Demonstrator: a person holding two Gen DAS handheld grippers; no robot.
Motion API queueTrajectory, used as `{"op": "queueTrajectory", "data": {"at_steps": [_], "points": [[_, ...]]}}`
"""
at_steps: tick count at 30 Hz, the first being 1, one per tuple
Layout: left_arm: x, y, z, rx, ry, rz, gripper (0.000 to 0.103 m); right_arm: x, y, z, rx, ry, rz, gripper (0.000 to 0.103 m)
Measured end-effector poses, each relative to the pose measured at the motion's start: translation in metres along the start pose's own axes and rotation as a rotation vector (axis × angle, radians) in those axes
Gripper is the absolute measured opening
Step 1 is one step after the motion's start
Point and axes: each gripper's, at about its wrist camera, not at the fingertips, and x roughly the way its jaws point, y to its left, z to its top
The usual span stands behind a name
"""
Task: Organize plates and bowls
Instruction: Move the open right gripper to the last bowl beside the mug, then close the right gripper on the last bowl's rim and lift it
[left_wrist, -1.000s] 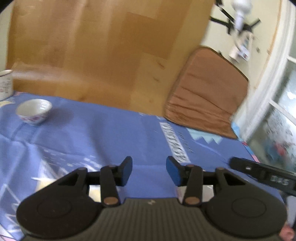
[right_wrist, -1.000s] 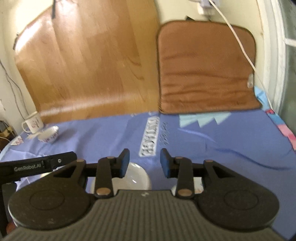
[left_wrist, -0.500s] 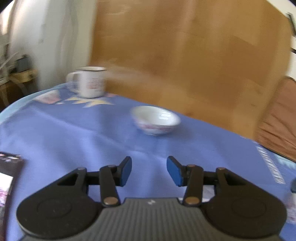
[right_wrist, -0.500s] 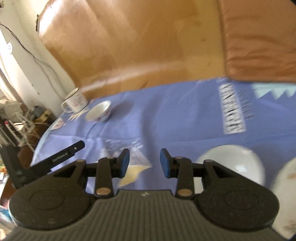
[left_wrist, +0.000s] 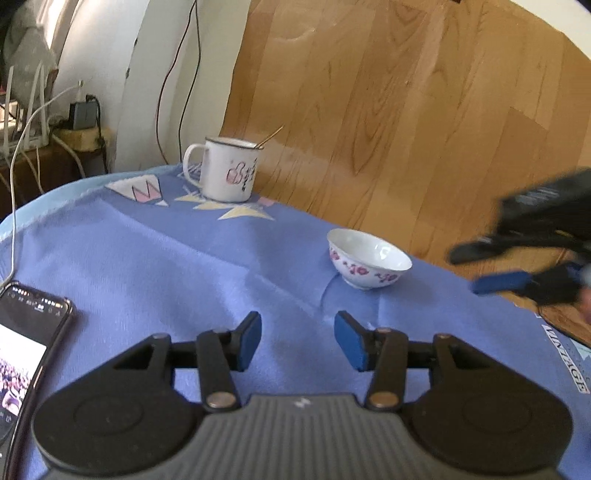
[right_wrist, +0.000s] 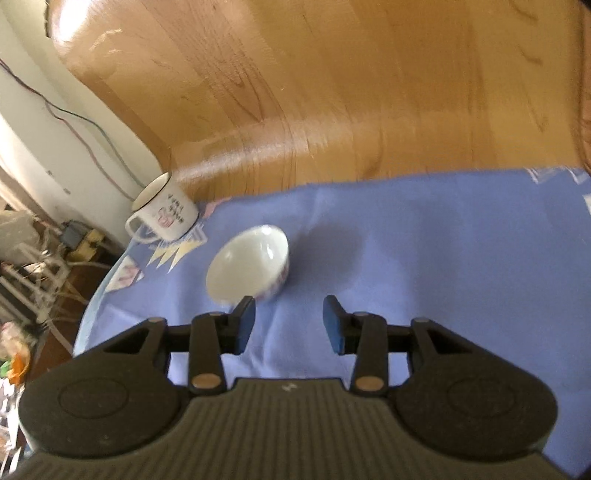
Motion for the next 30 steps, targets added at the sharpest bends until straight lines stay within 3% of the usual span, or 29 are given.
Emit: {"op": "queueTrajectory", "data": {"at_steps": [12, 13, 15, 16, 30], "points": [[-0.003, 0.007, 0.001, -0.033, -0.031, -0.02, 0.045, 0.076, 0.017, 0.016, 0.04, 0.068, -0.064, 0.043], [-0.003, 0.007, 0.001, -0.032, -0.033, -0.019, 0.046, 0.081, 0.017, 0.015, 0.037, 0.08, -0.064, 0.04], [-0.004, 0.007, 0.001, -0.031, -0.036, -0.018, 0.047, 0.086, 0.019, 0.012, 0.018, 0.096, -0.077, 0.019], [-0.004, 0.007, 0.001, -0.031, -0.037, -0.017, 0.048, 0.087, 0.021, 0.012, -0.001, 0.097, -0.08, 0.018], [-0.004, 0.012, 0.002, -0.054, -0.035, -0.019, 0.051, 0.035, -0.001, -0.015, -0.03, 0.147, -0.046, 0.01]]}}
